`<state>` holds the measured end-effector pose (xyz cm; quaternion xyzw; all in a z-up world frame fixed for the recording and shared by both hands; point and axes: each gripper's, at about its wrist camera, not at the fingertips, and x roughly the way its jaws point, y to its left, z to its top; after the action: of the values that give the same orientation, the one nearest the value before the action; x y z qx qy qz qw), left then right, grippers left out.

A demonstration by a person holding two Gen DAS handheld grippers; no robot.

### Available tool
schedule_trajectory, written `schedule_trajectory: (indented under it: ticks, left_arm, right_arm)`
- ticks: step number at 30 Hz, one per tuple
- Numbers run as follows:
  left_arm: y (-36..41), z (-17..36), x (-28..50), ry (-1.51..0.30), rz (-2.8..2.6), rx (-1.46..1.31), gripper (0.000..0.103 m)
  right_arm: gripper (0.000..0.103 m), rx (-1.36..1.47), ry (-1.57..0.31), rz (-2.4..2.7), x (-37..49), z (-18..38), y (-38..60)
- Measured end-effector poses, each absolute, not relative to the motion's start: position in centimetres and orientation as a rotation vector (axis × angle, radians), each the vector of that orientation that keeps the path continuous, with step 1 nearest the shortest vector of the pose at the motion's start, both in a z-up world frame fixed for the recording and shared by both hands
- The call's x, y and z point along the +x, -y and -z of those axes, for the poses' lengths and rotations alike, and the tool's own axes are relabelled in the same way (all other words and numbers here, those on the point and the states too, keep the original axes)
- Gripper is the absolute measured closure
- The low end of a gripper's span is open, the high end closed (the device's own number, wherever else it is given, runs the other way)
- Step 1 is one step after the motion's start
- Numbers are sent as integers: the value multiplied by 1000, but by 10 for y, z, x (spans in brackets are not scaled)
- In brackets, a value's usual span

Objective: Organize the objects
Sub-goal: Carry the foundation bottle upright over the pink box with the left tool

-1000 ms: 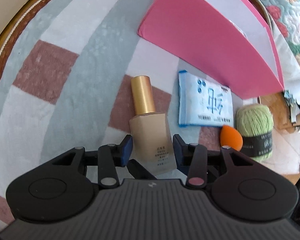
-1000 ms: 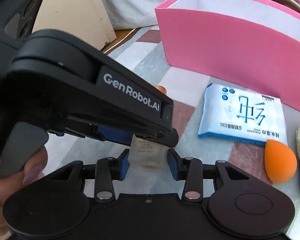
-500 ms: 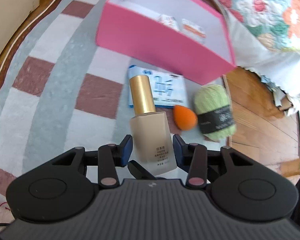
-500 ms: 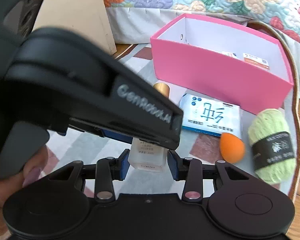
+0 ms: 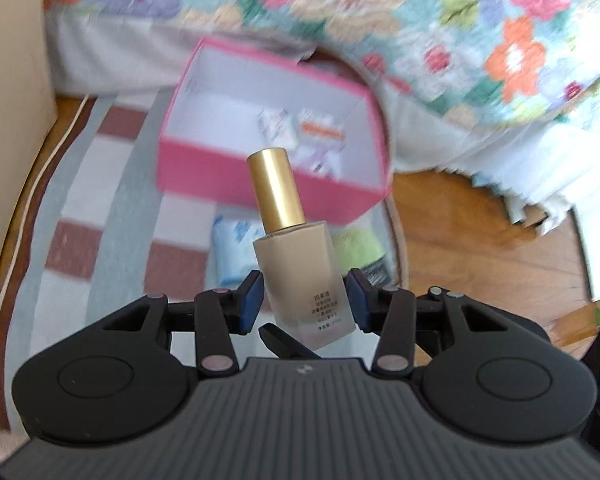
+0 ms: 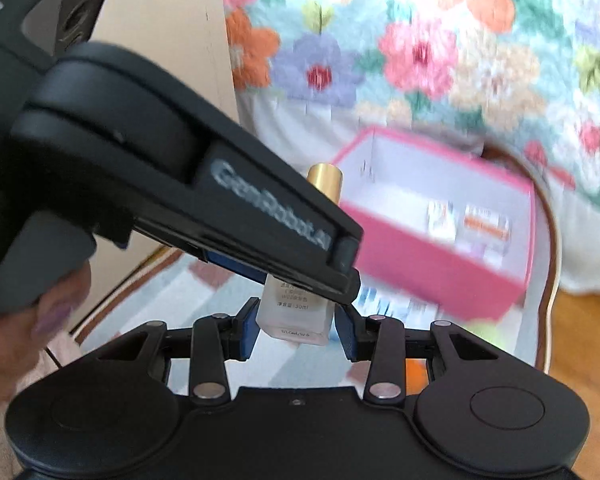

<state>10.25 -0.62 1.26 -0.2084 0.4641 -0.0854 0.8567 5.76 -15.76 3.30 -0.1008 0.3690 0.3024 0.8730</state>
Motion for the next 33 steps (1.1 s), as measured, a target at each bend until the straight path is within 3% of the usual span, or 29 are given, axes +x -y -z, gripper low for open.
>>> schedule_trajectory:
  ticks: [15, 18, 23, 33]
  left_arm:
    - [-6, -46, 177, -899, 203, -470, 58]
    - [-6, -33, 203, -912, 194, -474, 58]
    - [-9, -4, 254, -959, 149, -501, 58]
    - [-28, 76, 343, -1072, 94, -607, 58]
  right_arm:
    - [58, -257, -643, -638, 121, -66, 136]
    - [58, -213, -664, -647, 180, -59, 135]
    - [58, -157, -729, -655, 200, -35, 135]
    - [58, -122, -941, -657, 345, 48, 125]
